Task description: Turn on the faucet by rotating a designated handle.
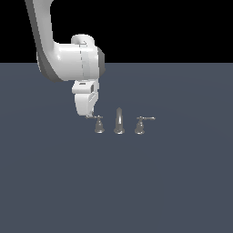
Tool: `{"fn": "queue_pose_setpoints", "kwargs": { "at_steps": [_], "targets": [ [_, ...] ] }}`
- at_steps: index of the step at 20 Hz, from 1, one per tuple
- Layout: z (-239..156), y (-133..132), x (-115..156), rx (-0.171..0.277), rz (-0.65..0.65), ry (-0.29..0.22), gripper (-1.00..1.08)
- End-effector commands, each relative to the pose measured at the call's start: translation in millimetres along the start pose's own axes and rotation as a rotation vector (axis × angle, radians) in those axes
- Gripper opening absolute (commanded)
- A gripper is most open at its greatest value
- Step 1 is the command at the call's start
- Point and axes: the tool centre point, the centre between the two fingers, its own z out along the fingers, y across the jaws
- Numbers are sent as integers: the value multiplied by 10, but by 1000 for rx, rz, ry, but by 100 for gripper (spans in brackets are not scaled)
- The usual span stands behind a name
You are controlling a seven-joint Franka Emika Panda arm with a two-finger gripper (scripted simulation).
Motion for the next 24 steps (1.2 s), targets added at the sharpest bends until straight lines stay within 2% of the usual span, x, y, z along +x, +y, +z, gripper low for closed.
{"fn": "queue_pose_setpoints", "kwargs": {
  "at_steps": [1, 8, 9, 24],
  "targets": [
    [0, 78, -43, 0, -1, 0, -100],
    [0, 271, -140, 0, 0, -1, -100],
    [-1, 190, -51, 7, 12, 1, -100],
    [0, 667, -5, 0, 1, -1, -100]
  ]
}}
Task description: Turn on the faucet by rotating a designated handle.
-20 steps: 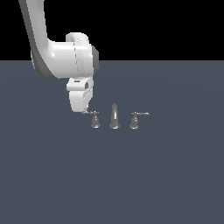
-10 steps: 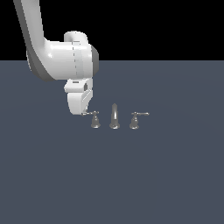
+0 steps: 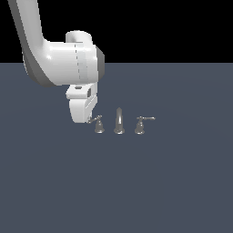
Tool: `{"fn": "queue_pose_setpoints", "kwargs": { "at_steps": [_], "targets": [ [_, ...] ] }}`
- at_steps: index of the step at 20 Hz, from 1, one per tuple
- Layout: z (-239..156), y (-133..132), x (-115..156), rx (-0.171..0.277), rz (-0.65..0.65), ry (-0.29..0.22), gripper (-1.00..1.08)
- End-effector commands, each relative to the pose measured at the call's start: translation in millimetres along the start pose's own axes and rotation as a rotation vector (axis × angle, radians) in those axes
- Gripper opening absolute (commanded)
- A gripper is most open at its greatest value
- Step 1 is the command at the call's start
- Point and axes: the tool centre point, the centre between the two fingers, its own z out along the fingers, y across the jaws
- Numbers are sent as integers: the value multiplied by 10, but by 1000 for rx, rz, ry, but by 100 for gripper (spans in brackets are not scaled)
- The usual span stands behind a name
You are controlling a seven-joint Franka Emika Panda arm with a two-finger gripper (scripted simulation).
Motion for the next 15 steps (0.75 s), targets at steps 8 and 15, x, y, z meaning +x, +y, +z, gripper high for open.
{"fn": "queue_pose_setpoints", "kwargs": {
  "at_steps": [8, 15],
  "targets": [
    [-3, 181, 172, -10, -5, 2, -100],
    [-8, 344, 334, -19, -13, 4, -100]
  ]
}}
